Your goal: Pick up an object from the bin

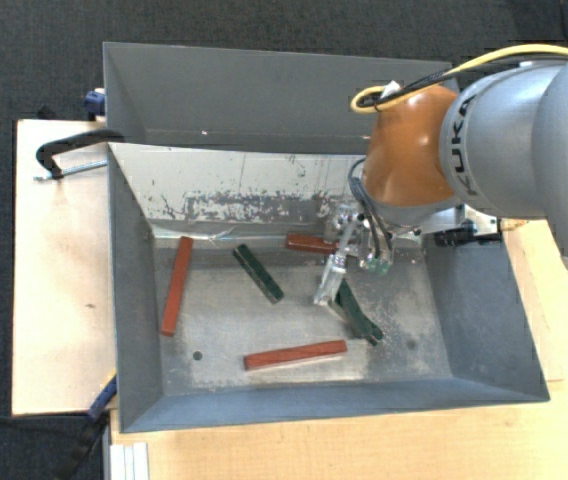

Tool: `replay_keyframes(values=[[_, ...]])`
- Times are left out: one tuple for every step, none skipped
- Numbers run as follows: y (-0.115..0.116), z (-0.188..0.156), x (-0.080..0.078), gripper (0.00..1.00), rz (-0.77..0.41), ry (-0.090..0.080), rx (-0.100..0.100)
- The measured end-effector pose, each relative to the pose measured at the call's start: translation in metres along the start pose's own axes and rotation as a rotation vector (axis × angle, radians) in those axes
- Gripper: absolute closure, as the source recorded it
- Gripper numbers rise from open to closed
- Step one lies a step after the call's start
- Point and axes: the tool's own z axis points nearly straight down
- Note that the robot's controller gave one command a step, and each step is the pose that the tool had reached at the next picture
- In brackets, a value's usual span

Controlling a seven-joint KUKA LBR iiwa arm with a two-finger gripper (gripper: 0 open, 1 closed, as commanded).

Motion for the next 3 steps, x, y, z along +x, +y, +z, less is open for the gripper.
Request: replay_keyframes(values=[[0.0, 0.0, 0.0, 0.0, 0.0, 0.0, 0.0], [-0.013, 0.016, -0.011, 1.0, 0.193, -0.012, -0.002], [-0.013, 0.016, -0.011, 1.0, 0.193, -0.012, -0.002]])
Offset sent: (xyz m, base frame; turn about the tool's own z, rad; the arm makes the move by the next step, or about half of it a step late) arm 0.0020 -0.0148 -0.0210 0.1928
